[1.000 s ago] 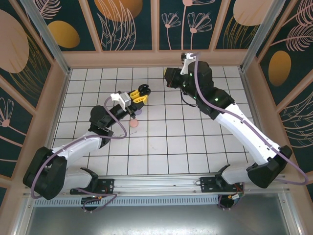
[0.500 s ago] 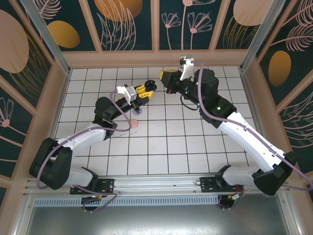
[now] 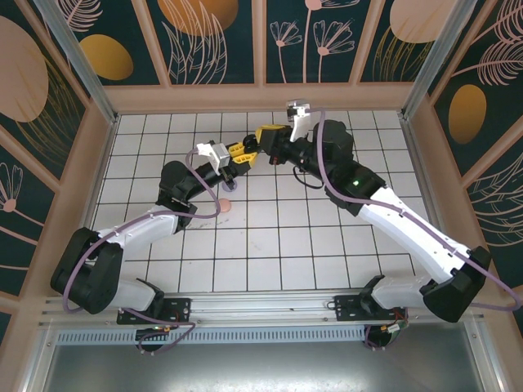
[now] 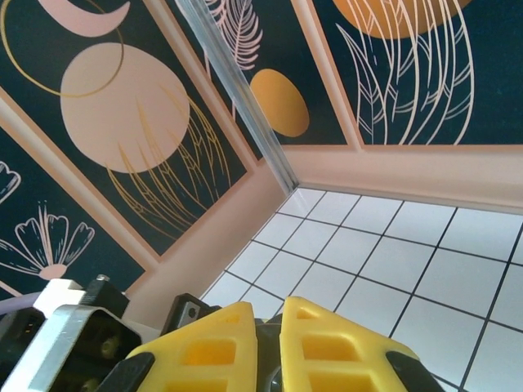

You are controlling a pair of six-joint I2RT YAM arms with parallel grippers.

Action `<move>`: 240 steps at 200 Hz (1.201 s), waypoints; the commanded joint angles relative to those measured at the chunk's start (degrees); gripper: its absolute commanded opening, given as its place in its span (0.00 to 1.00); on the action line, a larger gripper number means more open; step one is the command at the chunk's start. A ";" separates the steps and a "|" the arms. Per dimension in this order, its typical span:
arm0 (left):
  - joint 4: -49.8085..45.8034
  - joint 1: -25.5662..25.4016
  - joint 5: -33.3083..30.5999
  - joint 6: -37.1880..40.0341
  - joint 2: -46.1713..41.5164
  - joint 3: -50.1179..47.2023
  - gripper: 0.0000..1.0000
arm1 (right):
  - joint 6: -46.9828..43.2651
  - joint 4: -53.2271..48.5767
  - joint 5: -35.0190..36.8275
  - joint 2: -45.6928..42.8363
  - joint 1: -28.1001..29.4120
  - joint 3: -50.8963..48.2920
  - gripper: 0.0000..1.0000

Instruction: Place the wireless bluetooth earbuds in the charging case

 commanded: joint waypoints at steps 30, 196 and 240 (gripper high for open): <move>1.09 -0.09 1.41 -0.69 -0.57 1.46 0.00 | -0.90 1.59 1.42 2.01 0.68 -0.71 0.10; 0.25 -0.07 1.36 -0.25 -1.45 1.38 0.00 | -1.62 -1.18 3.47 4.04 0.27 -1.18 0.08; -0.13 -0.10 1.18 -0.07 -1.54 1.55 0.00 | -2.28 -2.53 2.53 3.87 0.27 -1.40 0.08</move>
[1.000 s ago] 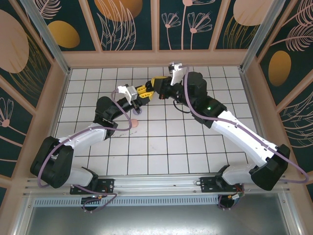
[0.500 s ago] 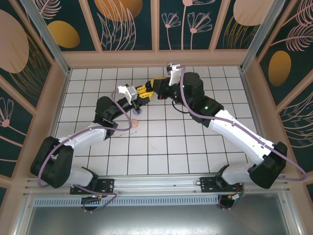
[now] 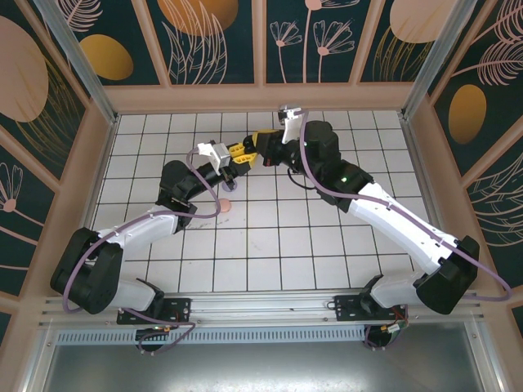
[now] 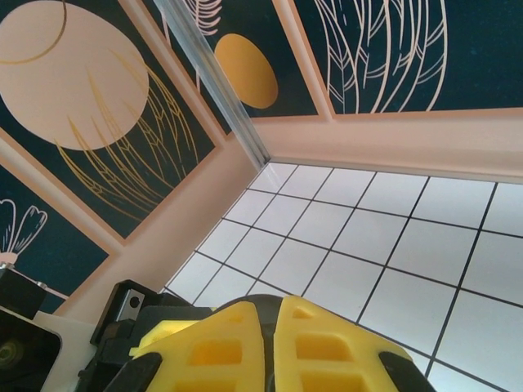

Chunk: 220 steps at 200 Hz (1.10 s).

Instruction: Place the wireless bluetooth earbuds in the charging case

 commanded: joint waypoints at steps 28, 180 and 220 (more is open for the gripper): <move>1.35 -0.08 1.14 0.02 -1.48 1.75 0.00 | -1.95 -2.07 -0.61 0.47 0.13 -1.02 0.08; 0.77 -0.10 0.98 0.24 -1.73 1.99 0.00 | -5.26 -11.25 2.36 7.85 3.96 4.85 0.05; 4.87 -0.03 1.10 0.36 -2.06 0.21 0.00 | -2.55 -10.98 3.58 6.77 3.38 3.61 0.05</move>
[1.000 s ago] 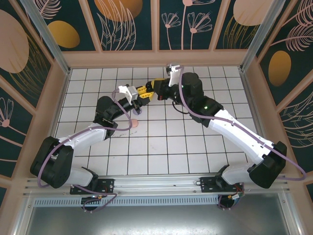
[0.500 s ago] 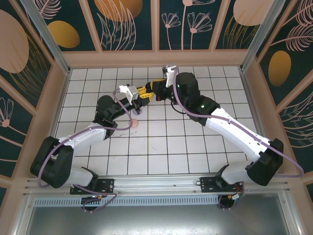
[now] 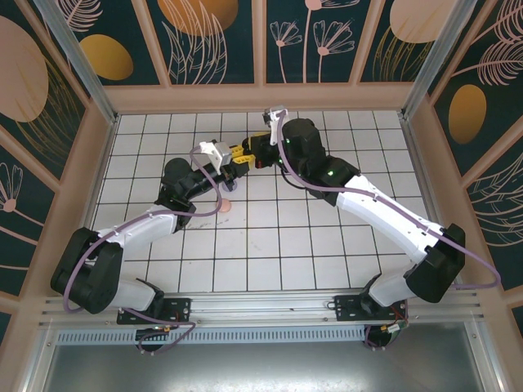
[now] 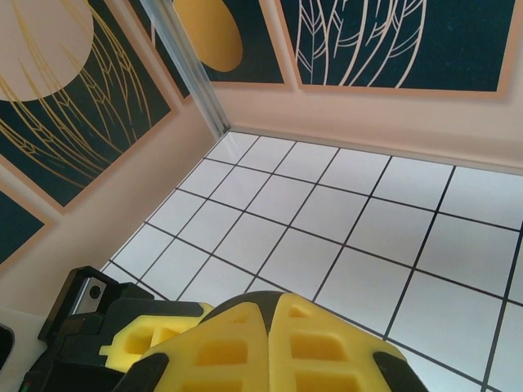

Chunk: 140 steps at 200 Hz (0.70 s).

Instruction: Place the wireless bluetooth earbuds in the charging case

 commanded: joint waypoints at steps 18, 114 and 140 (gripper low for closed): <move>11.57 -0.86 2.55 0.22 -2.24 -0.08 0.00 | 4.83 -4.72 -1.83 0.15 0.55 -1.67 0.06; 14.71 -0.82 -0.47 0.17 -3.62 -1.21 0.00 | 11.34 -7.74 -1.90 -0.51 -0.71 -0.96 0.05; 14.94 -0.85 -0.51 0.28 -4.10 -1.33 0.00 | 11.86 -7.13 -1.80 -1.10 -0.71 -1.75 0.05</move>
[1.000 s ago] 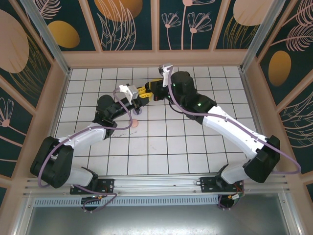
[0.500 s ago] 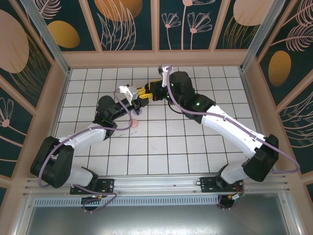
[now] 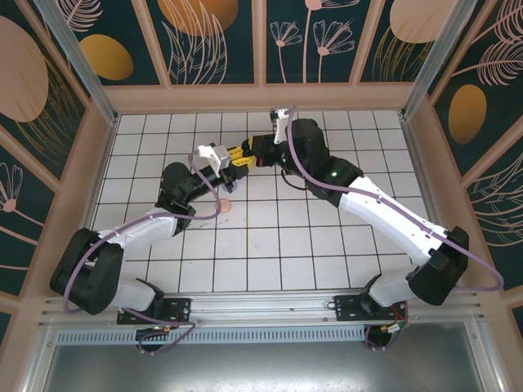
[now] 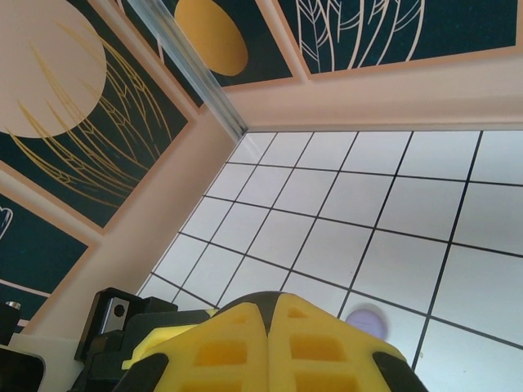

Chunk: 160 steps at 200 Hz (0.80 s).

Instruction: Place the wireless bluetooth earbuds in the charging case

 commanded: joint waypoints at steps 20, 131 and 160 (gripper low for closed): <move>10.31 -0.51 0.07 0.23 -3.67 0.84 0.00 | 2.11 -6.56 0.20 0.25 -0.29 -0.60 0.06; 9.57 -0.51 0.21 0.20 -4.05 0.92 0.00 | 2.75 -6.27 0.07 -0.04 -0.82 -0.36 0.11; 9.81 -0.51 0.24 0.13 -4.42 0.97 0.00 | 1.82 -4.18 -0.06 -0.81 -0.50 -2.74 0.07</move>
